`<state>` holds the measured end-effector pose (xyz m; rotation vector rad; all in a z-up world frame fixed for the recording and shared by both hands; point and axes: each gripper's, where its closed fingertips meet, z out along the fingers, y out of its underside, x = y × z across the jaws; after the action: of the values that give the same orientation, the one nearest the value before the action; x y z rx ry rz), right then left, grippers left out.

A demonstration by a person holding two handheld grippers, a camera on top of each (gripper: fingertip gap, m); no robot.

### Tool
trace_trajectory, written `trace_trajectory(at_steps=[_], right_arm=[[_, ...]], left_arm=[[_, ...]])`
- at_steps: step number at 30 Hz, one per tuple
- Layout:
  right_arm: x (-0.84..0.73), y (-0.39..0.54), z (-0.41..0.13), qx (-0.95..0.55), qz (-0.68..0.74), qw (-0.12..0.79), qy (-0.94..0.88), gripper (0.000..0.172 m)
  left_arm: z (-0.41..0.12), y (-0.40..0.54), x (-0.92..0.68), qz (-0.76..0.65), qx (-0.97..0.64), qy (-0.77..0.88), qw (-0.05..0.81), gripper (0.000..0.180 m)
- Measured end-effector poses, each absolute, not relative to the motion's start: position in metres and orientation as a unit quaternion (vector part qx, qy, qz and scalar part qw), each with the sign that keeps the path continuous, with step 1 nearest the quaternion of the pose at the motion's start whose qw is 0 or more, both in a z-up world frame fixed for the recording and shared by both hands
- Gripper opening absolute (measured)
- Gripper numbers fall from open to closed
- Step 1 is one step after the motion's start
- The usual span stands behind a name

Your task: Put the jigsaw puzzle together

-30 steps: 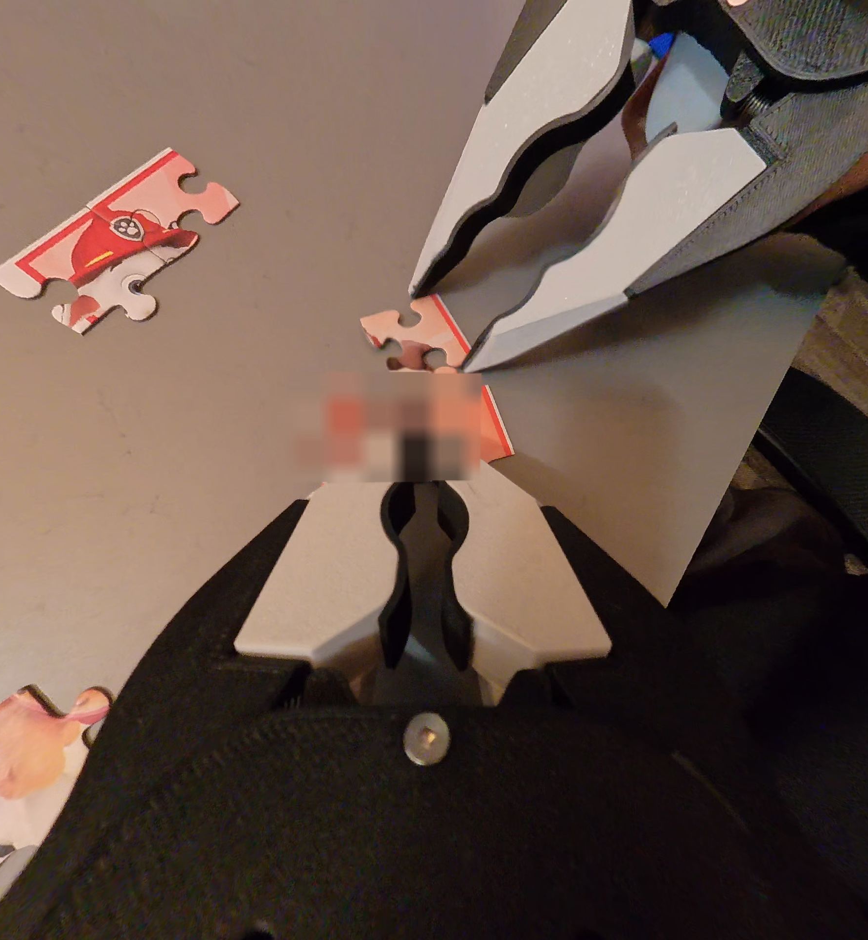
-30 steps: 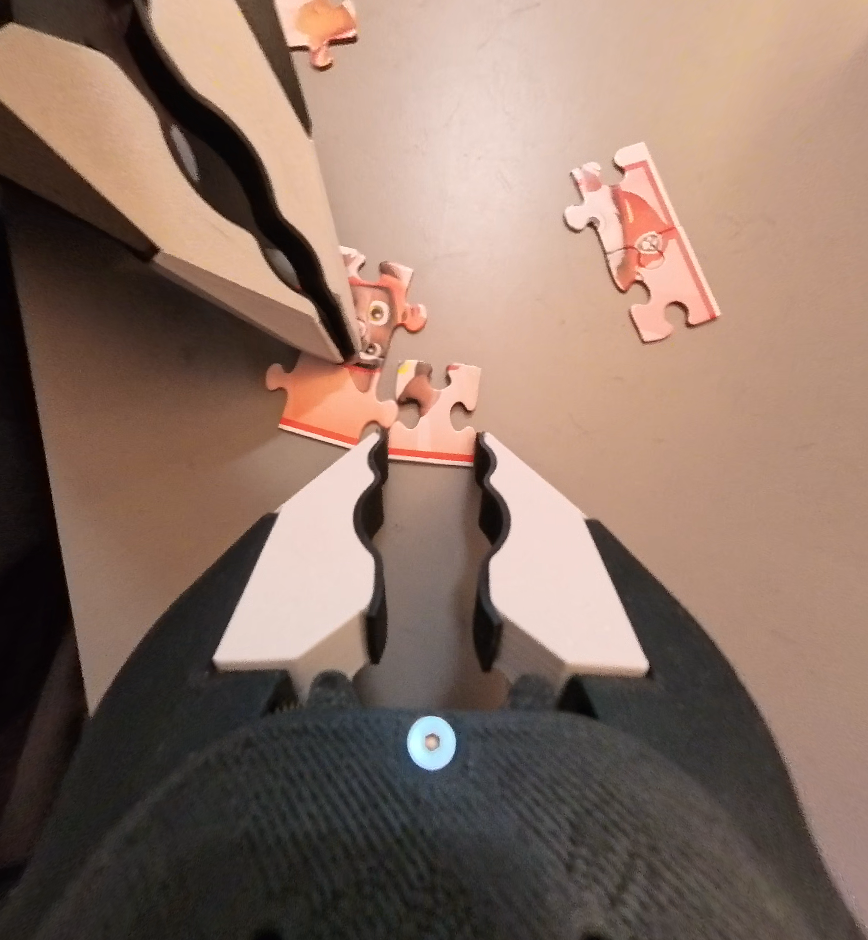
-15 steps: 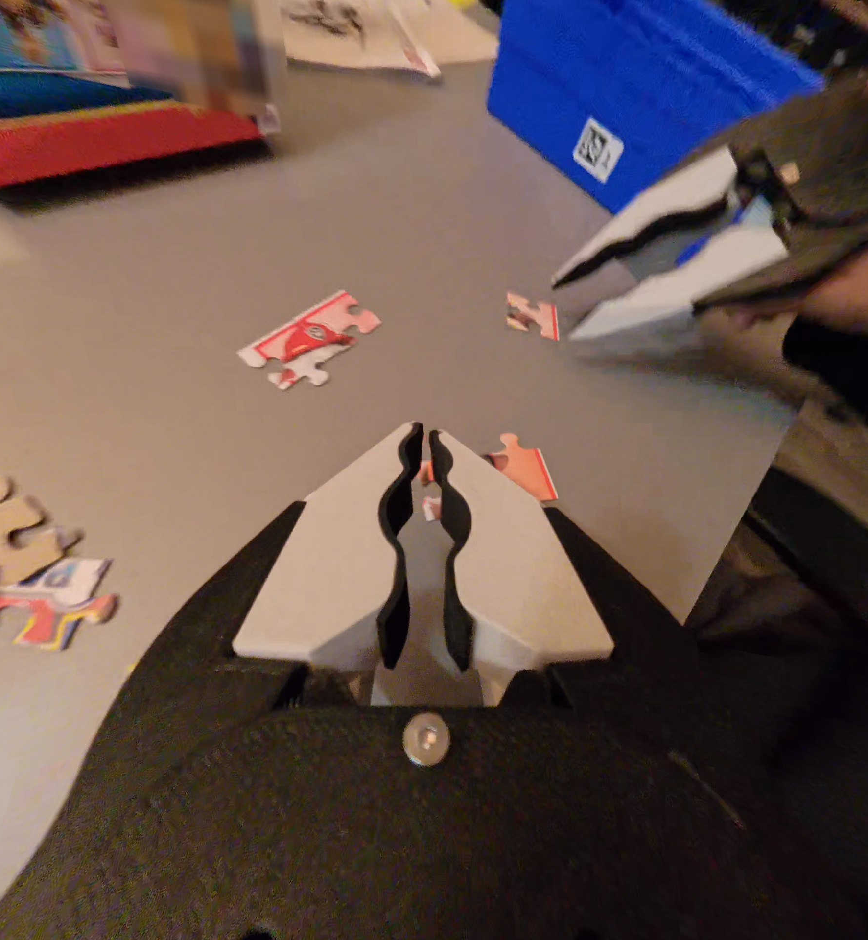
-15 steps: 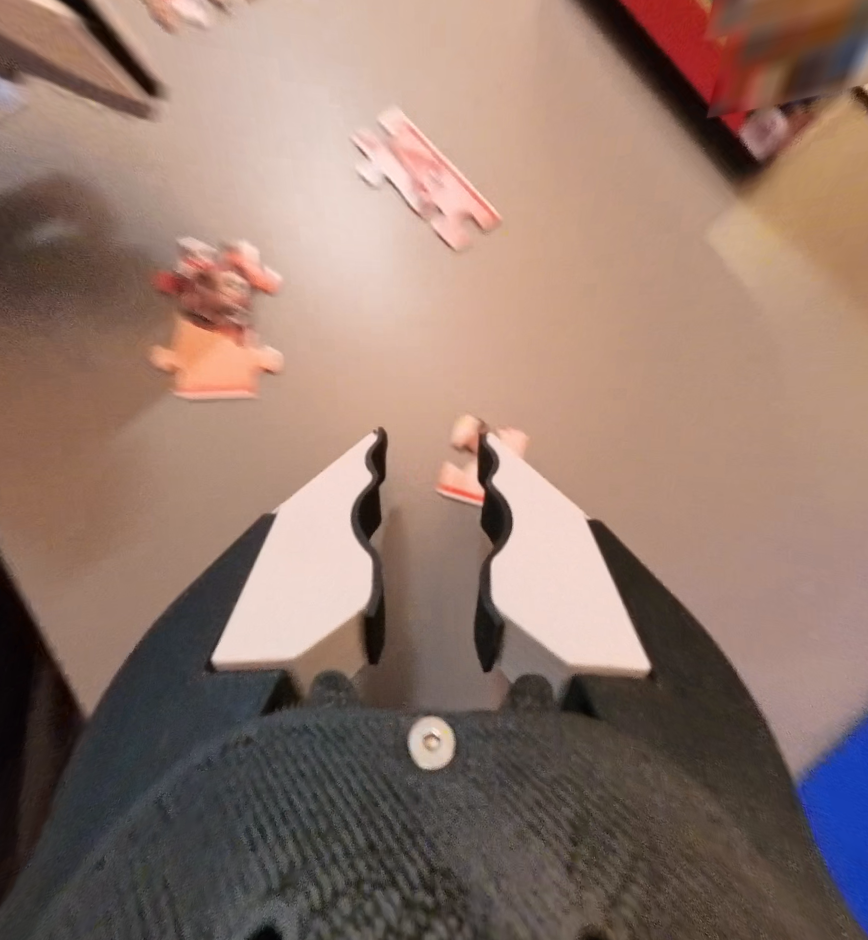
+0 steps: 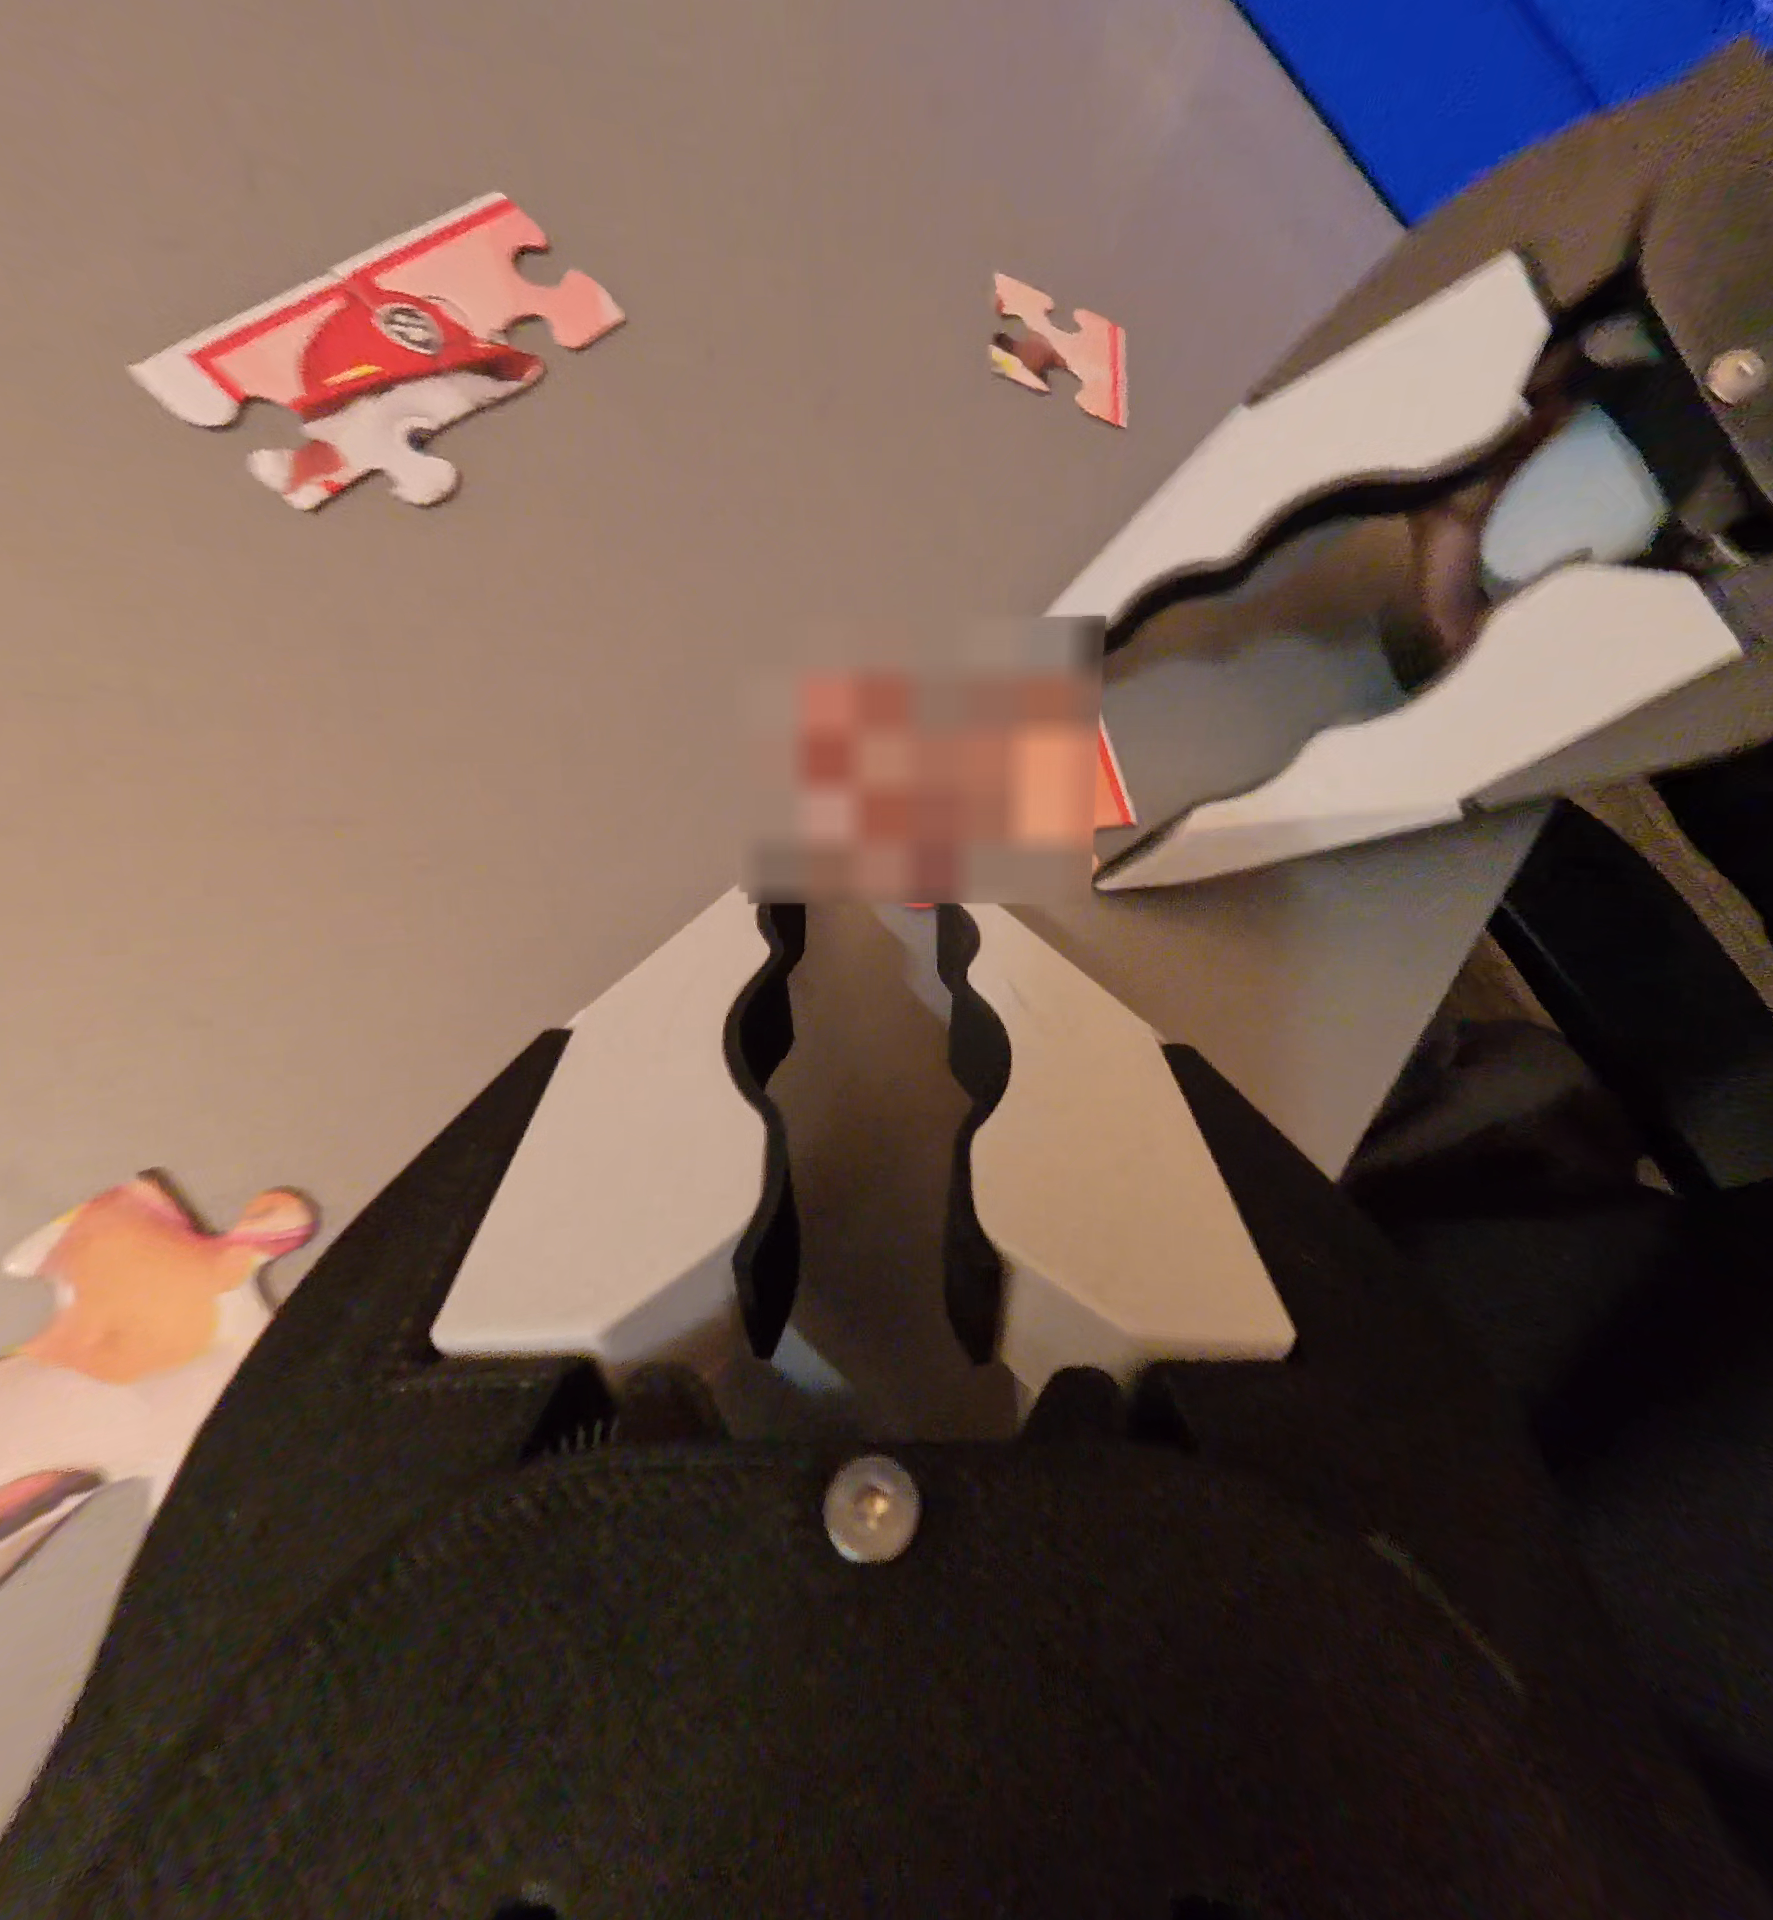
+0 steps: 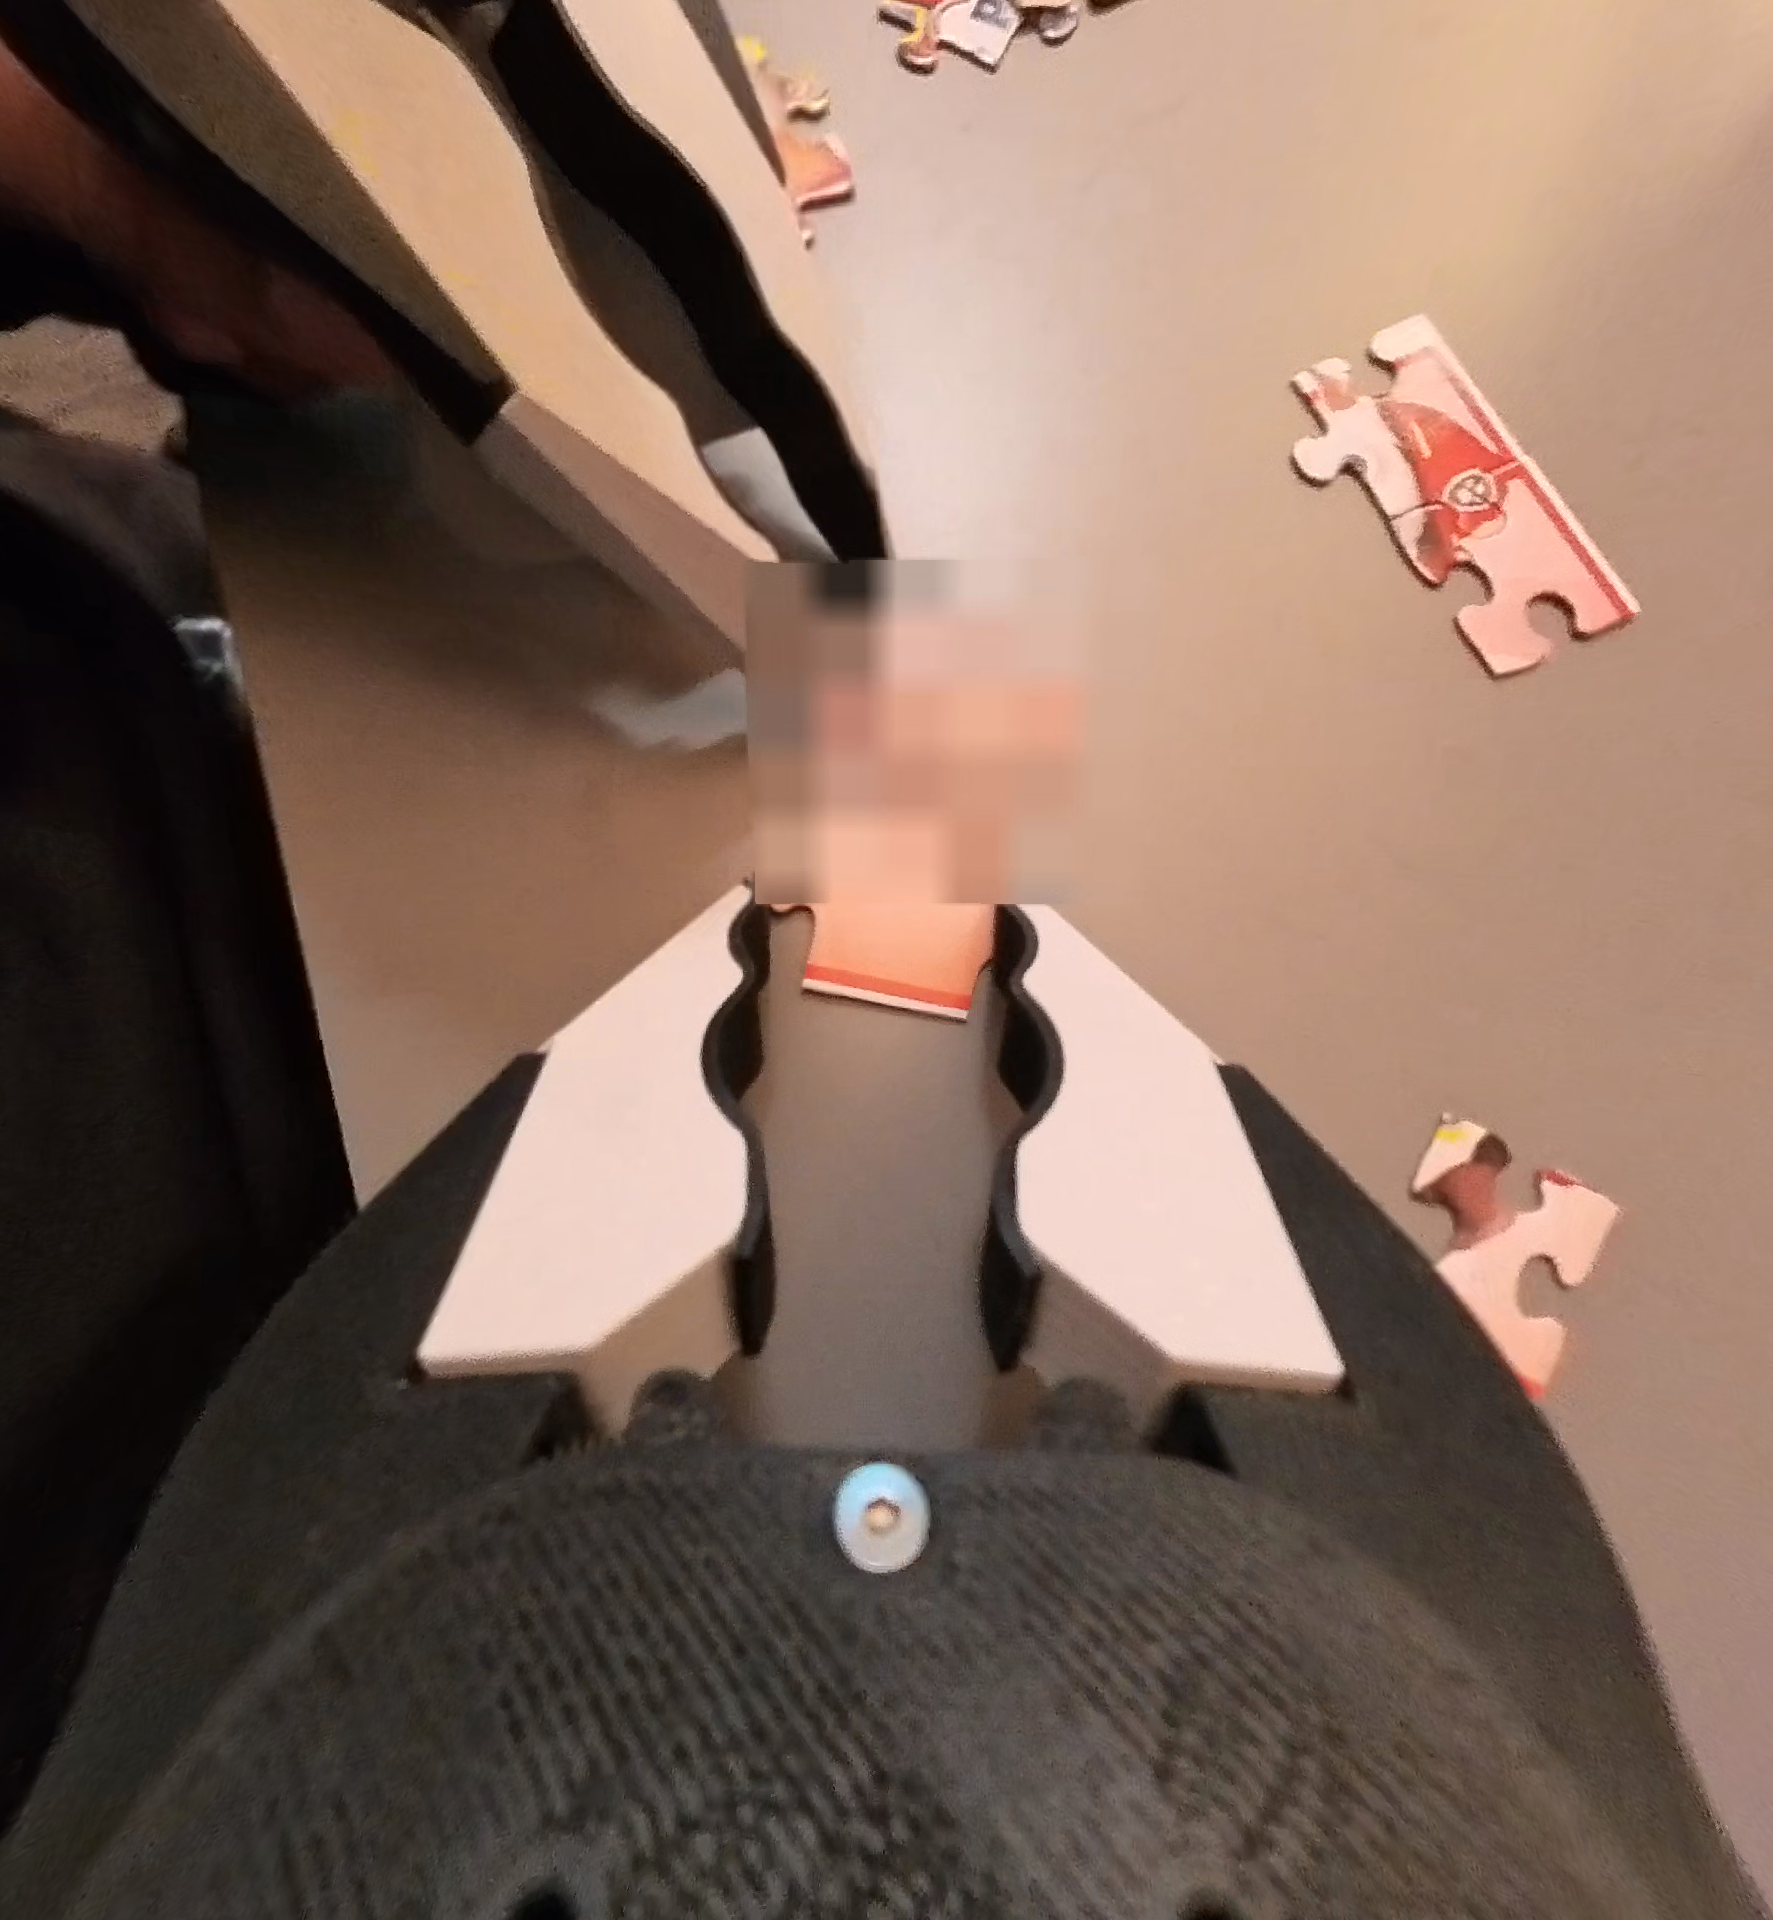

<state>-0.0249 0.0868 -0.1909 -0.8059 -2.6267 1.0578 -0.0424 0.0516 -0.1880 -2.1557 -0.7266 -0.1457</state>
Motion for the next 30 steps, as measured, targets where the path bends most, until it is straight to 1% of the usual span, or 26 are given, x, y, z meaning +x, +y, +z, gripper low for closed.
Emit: trace_trajectory(at_steps=[5,8,10,13,15,18,20,22,24,25,26,27,30], right_arm=[[-0.027,0.096,-0.19,-0.199,0.375,0.053,-0.904,0.042],[-0.028,0.097,-0.188,-0.155,0.382,0.01,-0.911,0.042],[-0.034,0.094,-0.182,-0.137,0.392,-0.004,-0.91,0.047],[-0.061,0.082,-0.156,-0.134,0.446,0.014,-0.885,0.044],[-0.092,0.078,-0.145,-0.142,0.463,0.05,-0.874,0.043],[-0.145,0.085,-0.159,-0.165,0.412,0.116,-0.888,0.044],[-0.159,0.087,-0.178,-0.17,0.368,0.116,-0.907,0.05],[-0.161,0.084,-0.19,-0.169,0.351,0.097,-0.916,0.053],[-0.163,0.082,-0.19,-0.177,0.357,0.081,-0.914,0.046],[-0.167,0.084,-0.19,-0.178,0.354,0.091,-0.914,0.04],[-0.172,0.087,-0.19,-0.18,0.353,0.097,-0.913,0.042],[-0.178,0.091,-0.19,-0.186,0.352,0.099,-0.912,0.039],[-0.199,0.104,-0.19,-0.205,0.355,0.1,-0.907,0.035]], left_arm=[[-0.188,0.057,-0.021,-0.06,-0.875,-0.257,0.407,0.024],[-0.183,0.051,-0.025,-0.043,-0.873,-0.258,0.411,0.025],[-0.178,0.045,-0.033,-0.033,-0.866,-0.271,0.42,0.025],[-0.169,0.037,-0.044,-0.024,-0.849,-0.29,0.441,0.024],[-0.163,0.037,-0.049,-0.021,-0.838,-0.295,0.459,0.025],[-0.159,0.04,-0.05,-0.023,-0.83,-0.294,0.474,0.024],[-0.159,0.042,-0.048,-0.02,-0.833,-0.285,0.474,0.024],[-0.159,0.043,-0.048,-0.014,-0.835,-0.275,0.477,0.024],[-0.157,0.044,-0.046,-0.027,-0.83,-0.275,0.485,0.024],[-0.152,0.048,-0.039,-0.061,-0.821,-0.273,0.497,0.025],[-0.141,0.054,-0.03,-0.103,-0.806,-0.266,0.519,0.025],[-0.128,0.059,-0.024,-0.136,-0.789,-0.258,0.541,0.027],[-0.11,0.062,-0.018,-0.163,-0.771,-0.241,0.566,0.027]])
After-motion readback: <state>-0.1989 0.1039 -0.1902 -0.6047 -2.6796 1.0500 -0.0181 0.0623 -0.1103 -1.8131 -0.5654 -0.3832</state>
